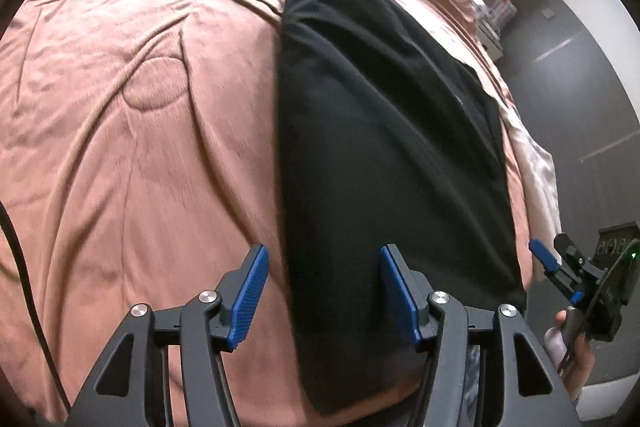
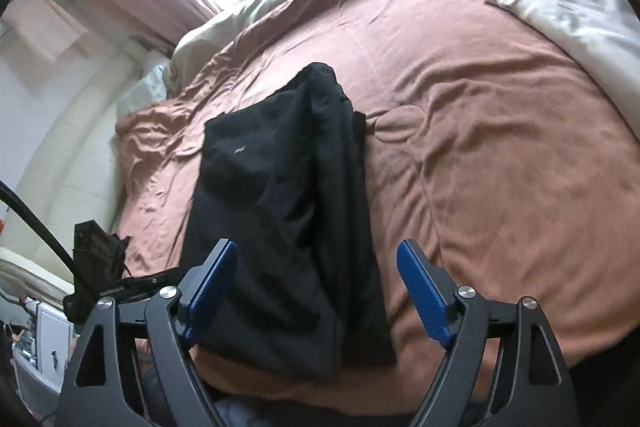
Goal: Fold large clothes
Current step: 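Grasp the folded black shirt bundle with the left gripper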
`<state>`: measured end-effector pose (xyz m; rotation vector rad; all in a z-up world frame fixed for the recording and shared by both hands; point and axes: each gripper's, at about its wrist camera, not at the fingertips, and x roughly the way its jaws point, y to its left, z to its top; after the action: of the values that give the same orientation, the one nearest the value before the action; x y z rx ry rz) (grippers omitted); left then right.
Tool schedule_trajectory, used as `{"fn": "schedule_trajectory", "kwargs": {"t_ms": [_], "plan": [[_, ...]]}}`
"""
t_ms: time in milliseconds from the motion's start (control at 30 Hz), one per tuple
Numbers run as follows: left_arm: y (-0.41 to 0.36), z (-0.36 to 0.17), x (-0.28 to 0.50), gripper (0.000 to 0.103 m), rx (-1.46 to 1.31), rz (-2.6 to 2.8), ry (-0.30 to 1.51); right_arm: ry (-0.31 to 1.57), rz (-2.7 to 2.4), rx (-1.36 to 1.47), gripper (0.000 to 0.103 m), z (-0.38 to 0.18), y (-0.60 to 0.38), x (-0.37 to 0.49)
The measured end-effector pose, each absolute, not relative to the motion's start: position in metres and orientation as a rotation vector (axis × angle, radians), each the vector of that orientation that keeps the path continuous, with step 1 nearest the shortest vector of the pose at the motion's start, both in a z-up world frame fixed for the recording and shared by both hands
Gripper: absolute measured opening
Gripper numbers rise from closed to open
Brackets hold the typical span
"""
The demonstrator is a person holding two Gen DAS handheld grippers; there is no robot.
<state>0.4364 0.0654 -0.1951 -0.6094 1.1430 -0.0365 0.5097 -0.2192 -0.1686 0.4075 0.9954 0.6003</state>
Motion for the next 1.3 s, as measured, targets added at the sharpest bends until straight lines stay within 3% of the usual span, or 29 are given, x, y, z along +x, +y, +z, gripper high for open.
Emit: {"fn": "schedule_trajectory", "kwargs": {"t_ms": [700,1067,1300], "plan": [[0.105,-0.201,0.568,0.063,-0.603,-0.013,1.075,1.157,0.572,0.241,0.081,-0.199,-0.124,0.672],[0.091,-0.204,0.617,0.063,-0.487,0.058,1.12,1.156,0.566,0.386,0.081,-0.209,-0.155,0.664],[0.105,-0.198,0.6,0.063,-0.549,0.023,1.107,1.147,0.67,0.508,0.081,-0.203,-0.184,0.656]]}}
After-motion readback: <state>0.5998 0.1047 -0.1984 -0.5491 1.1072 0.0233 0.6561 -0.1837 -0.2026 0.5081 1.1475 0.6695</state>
